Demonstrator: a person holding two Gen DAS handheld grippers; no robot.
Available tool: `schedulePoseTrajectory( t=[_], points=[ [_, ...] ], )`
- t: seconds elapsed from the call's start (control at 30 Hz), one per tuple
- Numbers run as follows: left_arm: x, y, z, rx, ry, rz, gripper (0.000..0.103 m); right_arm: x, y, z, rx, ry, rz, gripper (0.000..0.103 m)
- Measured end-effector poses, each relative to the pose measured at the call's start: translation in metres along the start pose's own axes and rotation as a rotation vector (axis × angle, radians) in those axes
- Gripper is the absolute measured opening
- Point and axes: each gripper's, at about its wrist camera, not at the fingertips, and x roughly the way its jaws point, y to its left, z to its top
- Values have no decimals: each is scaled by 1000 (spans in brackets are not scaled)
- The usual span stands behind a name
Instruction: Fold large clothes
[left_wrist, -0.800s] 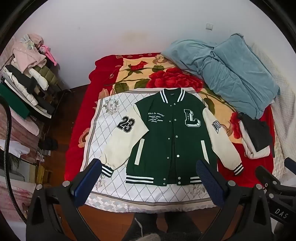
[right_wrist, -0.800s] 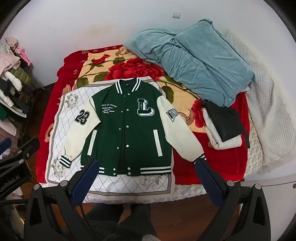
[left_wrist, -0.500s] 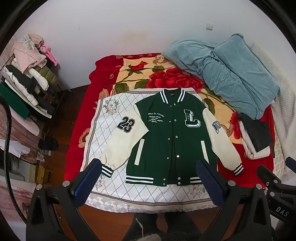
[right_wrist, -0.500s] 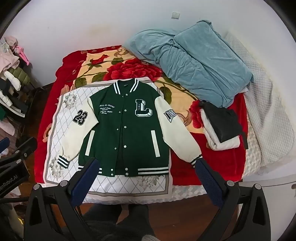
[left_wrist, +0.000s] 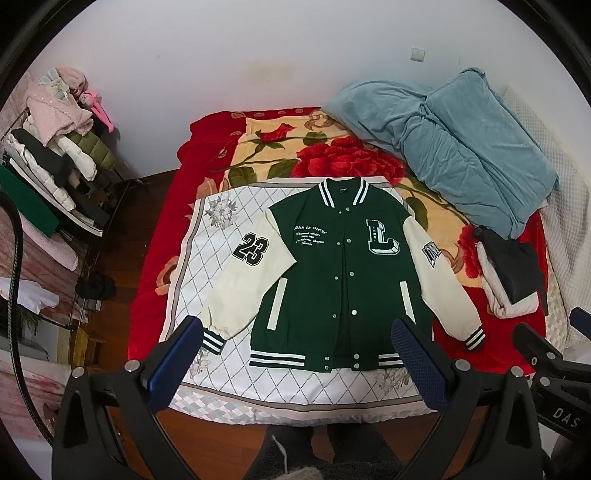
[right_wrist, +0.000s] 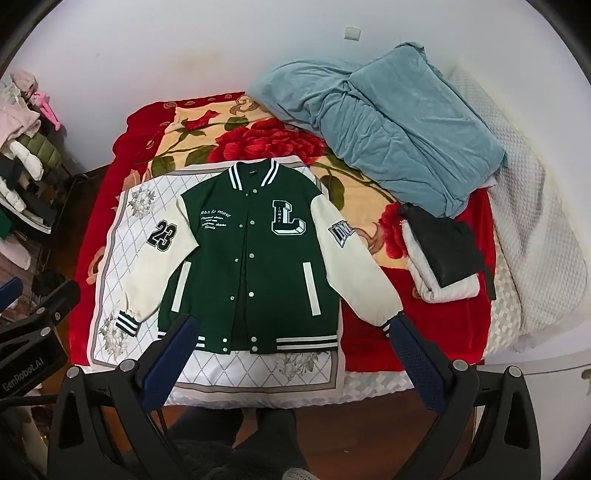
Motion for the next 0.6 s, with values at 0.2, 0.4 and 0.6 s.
schedulePoseTrajectory(
  t=[0.2,0.4,0.6],
  points=[
    [1,-3,3,0,1,-3,103,0,0,1,1,-3,-3,103],
    [1,-10,4,6,1,-6,103,2,1,4,10,-2,1,103],
    [2,-12,2,7,-1,-10,103,3,2,7,15,-2,3,103]
  ],
)
